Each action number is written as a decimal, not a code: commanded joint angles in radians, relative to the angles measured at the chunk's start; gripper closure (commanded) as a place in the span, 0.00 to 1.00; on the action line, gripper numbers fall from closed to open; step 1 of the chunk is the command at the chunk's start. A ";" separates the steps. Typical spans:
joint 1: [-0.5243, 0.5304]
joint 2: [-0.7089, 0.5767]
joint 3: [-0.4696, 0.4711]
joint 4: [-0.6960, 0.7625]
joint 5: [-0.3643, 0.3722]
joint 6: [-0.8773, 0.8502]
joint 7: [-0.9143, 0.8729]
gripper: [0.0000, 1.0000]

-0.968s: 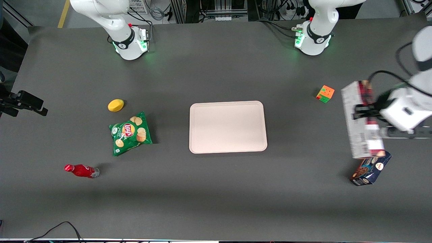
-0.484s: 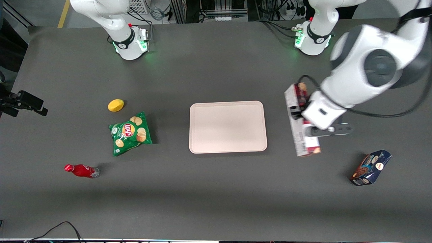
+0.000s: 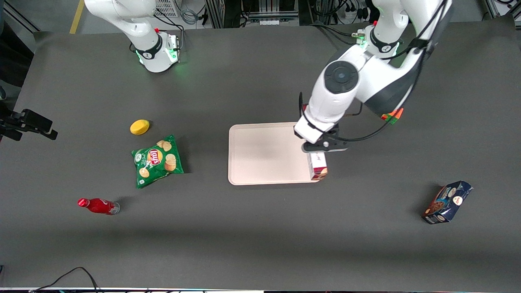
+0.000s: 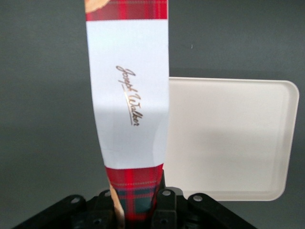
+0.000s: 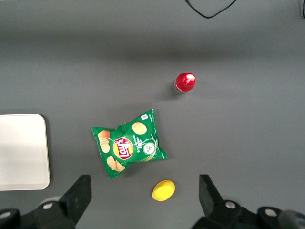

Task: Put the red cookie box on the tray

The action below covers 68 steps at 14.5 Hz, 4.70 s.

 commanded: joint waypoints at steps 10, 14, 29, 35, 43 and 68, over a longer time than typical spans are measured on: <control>-0.025 0.213 -0.001 -0.168 0.293 0.293 -0.245 0.87; -0.025 0.241 0.001 -0.168 0.293 0.326 -0.260 0.87; -0.021 0.256 0.008 -0.236 0.395 0.389 -0.343 0.11; -0.018 0.258 0.008 -0.236 0.394 0.391 -0.344 0.00; -0.012 0.223 -0.047 -0.097 0.382 0.194 -0.332 0.00; 0.075 -0.501 0.521 -0.134 -0.232 -0.284 0.630 0.00</control>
